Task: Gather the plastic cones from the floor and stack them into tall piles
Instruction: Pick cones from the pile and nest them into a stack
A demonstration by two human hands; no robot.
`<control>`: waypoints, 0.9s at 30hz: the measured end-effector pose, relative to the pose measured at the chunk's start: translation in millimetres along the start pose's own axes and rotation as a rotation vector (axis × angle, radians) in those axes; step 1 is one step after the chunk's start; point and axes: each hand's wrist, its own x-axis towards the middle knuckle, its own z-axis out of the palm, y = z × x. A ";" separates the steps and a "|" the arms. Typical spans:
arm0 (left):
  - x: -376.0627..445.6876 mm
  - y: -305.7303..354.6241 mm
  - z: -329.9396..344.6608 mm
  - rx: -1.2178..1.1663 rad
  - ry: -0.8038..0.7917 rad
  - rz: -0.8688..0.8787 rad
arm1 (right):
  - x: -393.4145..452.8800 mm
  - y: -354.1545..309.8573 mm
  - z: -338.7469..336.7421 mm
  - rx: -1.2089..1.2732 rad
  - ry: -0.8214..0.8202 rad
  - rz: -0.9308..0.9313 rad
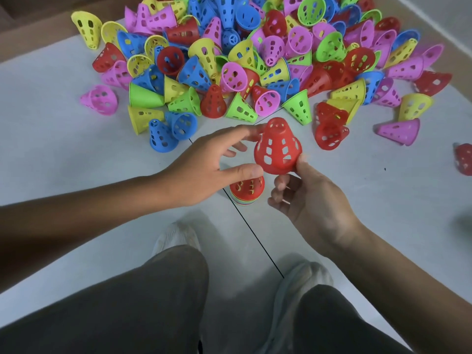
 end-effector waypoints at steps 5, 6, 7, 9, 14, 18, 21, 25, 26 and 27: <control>2.8 -1.2 2.3 -0.073 0.028 -0.028 | 1.9 6.7 -0.6 -0.106 -0.098 0.044; 3.7 -2.6 2.4 -0.069 0.025 -0.038 | 3.2 7.9 -1.1 -0.118 -0.104 0.050; 4.2 -4.5 2.7 -0.063 0.022 -0.050 | 4.2 8.8 -1.7 -0.137 -0.104 0.052; 4.1 -8.2 3.0 -0.050 0.020 -0.073 | 7.2 9.8 -5.0 -0.194 -0.077 0.041; 4.1 -20.6 1.0 0.009 0.008 -0.108 | 23.5 13.4 -27.2 -0.410 0.079 -0.071; 5.4 -28.2 -1.3 0.059 -0.016 -0.112 | 37.5 12.9 -44.7 -0.487 0.137 -0.112; 10.6 -31.2 -3.9 0.052 -0.030 -0.106 | 50.5 8.6 -51.0 -0.558 0.160 -0.171; 25.7 -37.6 -9.1 0.060 0.001 -0.098 | 77.0 3.6 -63.2 -0.787 0.232 -0.299; 30.6 -40.7 -10.6 0.070 0.014 -0.097 | 84.9 1.4 -66.9 -0.859 0.258 -0.331; 35.9 -44.4 -12.2 0.080 0.025 -0.096 | 92.8 -1.4 -70.6 -0.926 0.278 -0.355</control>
